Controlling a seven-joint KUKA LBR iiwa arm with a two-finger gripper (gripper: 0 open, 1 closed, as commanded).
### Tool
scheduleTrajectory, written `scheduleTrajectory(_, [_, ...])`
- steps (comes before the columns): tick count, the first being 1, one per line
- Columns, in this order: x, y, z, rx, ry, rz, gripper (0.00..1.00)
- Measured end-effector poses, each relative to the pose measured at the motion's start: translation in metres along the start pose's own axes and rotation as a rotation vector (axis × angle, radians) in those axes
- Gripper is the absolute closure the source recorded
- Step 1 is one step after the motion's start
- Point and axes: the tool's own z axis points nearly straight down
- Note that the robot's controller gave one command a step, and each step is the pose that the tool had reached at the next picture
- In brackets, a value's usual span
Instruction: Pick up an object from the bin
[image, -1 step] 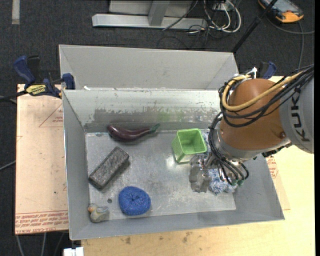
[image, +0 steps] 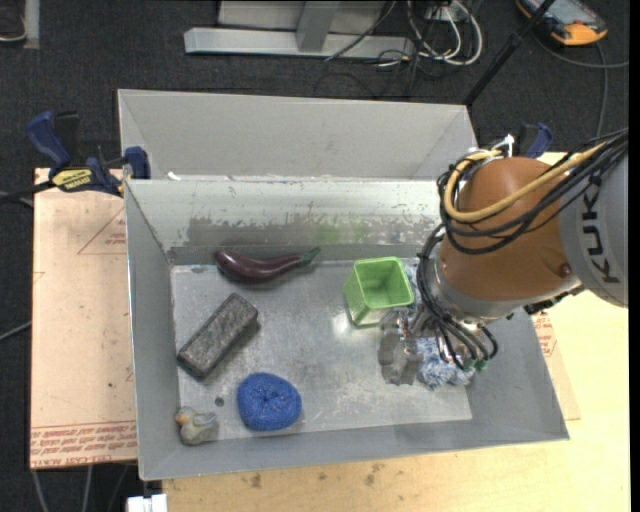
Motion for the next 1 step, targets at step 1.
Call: scheduleTrajectory(1, [-0.0564,-0.0302,0.0277,0.0,-0.007,0.034,0.0])
